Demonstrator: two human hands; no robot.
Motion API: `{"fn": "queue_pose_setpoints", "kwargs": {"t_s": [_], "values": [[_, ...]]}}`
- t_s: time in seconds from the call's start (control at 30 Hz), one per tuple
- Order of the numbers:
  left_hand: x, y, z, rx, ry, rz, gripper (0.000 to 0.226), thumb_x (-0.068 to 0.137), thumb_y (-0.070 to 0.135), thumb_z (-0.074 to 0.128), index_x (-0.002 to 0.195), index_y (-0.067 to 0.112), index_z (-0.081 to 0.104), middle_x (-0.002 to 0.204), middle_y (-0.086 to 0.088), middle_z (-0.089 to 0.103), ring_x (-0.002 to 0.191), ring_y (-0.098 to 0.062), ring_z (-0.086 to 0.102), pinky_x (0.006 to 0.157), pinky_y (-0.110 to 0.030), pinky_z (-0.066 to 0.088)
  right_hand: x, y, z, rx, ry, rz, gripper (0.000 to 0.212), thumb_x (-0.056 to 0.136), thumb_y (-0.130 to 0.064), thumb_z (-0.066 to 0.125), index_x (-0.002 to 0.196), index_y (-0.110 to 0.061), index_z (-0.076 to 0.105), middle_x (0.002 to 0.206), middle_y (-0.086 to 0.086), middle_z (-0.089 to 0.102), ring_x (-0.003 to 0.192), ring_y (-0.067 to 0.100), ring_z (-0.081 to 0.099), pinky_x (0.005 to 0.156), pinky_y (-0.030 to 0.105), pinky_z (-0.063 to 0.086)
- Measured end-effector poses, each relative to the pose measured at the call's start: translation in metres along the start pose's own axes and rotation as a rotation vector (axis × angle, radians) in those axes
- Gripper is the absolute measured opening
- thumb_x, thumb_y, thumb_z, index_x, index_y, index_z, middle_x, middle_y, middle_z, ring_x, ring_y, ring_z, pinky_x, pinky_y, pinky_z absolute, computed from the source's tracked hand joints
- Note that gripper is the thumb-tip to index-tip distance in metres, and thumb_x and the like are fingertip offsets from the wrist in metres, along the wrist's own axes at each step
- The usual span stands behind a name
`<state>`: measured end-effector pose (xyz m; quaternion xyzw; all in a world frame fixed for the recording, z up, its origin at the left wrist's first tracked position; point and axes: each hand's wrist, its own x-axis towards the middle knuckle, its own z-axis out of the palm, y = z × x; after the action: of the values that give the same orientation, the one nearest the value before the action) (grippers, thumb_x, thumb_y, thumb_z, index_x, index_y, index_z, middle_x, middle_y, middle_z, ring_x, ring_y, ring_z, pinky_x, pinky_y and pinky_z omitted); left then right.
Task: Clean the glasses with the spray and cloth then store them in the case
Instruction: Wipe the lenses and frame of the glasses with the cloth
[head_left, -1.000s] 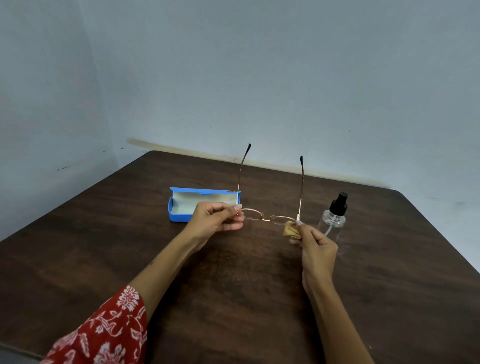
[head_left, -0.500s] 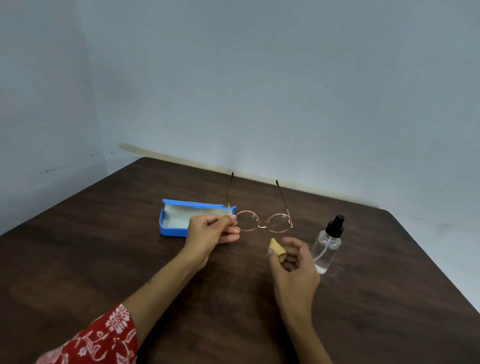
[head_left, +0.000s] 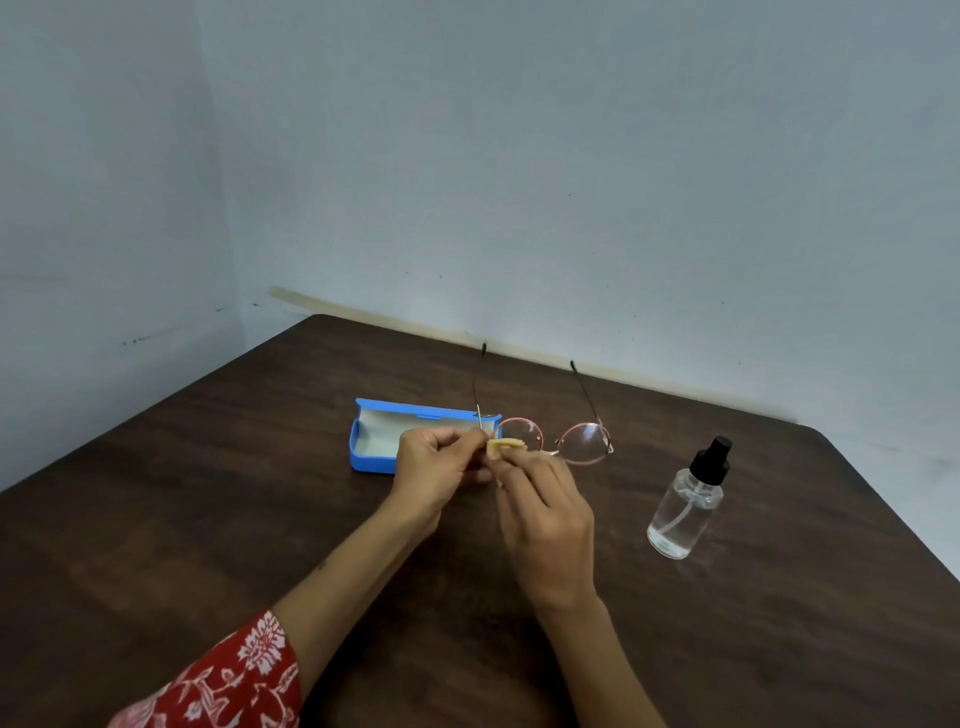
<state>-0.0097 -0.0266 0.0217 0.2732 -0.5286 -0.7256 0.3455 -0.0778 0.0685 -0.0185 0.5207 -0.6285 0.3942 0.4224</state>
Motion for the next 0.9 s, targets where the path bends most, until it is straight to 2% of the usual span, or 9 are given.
{"fn": "queue_pose_setpoints", "kwargs": {"t_s": [0.13, 0.23, 0.4, 0.5, 0.6, 0.77, 0.9], "values": [[-0.001, 0.000, 0.001, 0.026, 0.018, 0.006, 0.014, 0.084, 0.004, 0.064, 0.072, 0.003, 0.070, 0.060, -0.009, 0.068, 0.057, -0.015, 0.066, 0.053, -0.021, 0.056, -0.001, 0.011, -0.005, -0.044, 0.033, 0.099, 0.008, 0.079, 0.003, 0.069, 0.086, 0.000, 0.072, 0.091, 0.010, 0.070, 0.090, 0.016, 0.057, 0.088, 0.020, 0.043], [-0.003, -0.004, 0.003, 0.052, -0.003, -0.004, 0.013, 0.084, 0.006, 0.064, 0.073, 0.002, 0.070, 0.060, -0.009, 0.068, 0.058, -0.013, 0.066, 0.055, -0.022, 0.057, 0.000, 0.014, -0.007, -0.052, 0.073, 0.113, 0.011, 0.082, 0.003, 0.066, 0.091, 0.001, 0.072, 0.094, 0.011, 0.070, 0.091, 0.018, 0.057, 0.092, 0.018, 0.040], [-0.003, -0.007, 0.003, 0.091, 0.003, 0.031, 0.020, 0.085, 0.004, 0.062, 0.066, 0.005, 0.069, 0.057, -0.005, 0.066, 0.052, -0.010, 0.062, 0.052, -0.020, 0.053, -0.002, -0.001, -0.004, 0.054, -0.013, 0.070, 0.015, 0.079, 0.000, 0.066, 0.093, 0.001, 0.073, 0.098, 0.011, 0.069, 0.094, 0.019, 0.058, 0.089, 0.025, 0.048], [-0.002, -0.006, 0.003, 0.071, 0.026, 0.004, 0.015, 0.084, 0.005, 0.064, 0.070, 0.003, 0.069, 0.057, -0.007, 0.067, 0.054, -0.012, 0.064, 0.052, -0.020, 0.055, -0.006, 0.006, -0.005, 0.055, -0.034, 0.136, 0.018, 0.073, 0.003, 0.068, 0.091, -0.001, 0.072, 0.097, 0.009, 0.069, 0.094, 0.017, 0.057, 0.089, 0.021, 0.046], [0.000, -0.006, 0.002, 0.072, 0.033, -0.028, 0.013, 0.084, 0.005, 0.064, 0.072, 0.002, 0.069, 0.059, -0.007, 0.068, 0.056, -0.013, 0.066, 0.054, -0.021, 0.057, -0.005, 0.013, -0.006, 0.025, 0.026, 0.222, 0.020, 0.081, -0.001, 0.062, 0.099, 0.002, 0.070, 0.101, 0.011, 0.067, 0.097, 0.018, 0.057, 0.094, 0.019, 0.041], [0.002, -0.006, 0.001, 0.060, 0.032, -0.016, 0.014, 0.084, 0.003, 0.062, 0.073, -0.002, 0.068, 0.054, -0.007, 0.065, 0.050, -0.010, 0.064, 0.050, -0.018, 0.053, -0.004, 0.002, -0.001, 0.045, -0.028, 0.137, 0.021, 0.084, -0.004, 0.065, 0.103, 0.003, 0.070, 0.105, 0.014, 0.066, 0.098, 0.022, 0.058, 0.095, 0.022, 0.043], [0.004, -0.007, 0.001, 0.076, 0.052, 0.001, 0.016, 0.084, 0.001, 0.061, 0.070, -0.003, 0.067, 0.052, -0.007, 0.064, 0.047, -0.011, 0.062, 0.050, -0.019, 0.054, -0.006, 0.002, 0.000, 0.045, -0.063, 0.145, 0.017, 0.081, -0.005, 0.061, 0.092, 0.001, 0.072, 0.097, 0.010, 0.067, 0.094, 0.018, 0.055, 0.086, 0.023, 0.047]]}}
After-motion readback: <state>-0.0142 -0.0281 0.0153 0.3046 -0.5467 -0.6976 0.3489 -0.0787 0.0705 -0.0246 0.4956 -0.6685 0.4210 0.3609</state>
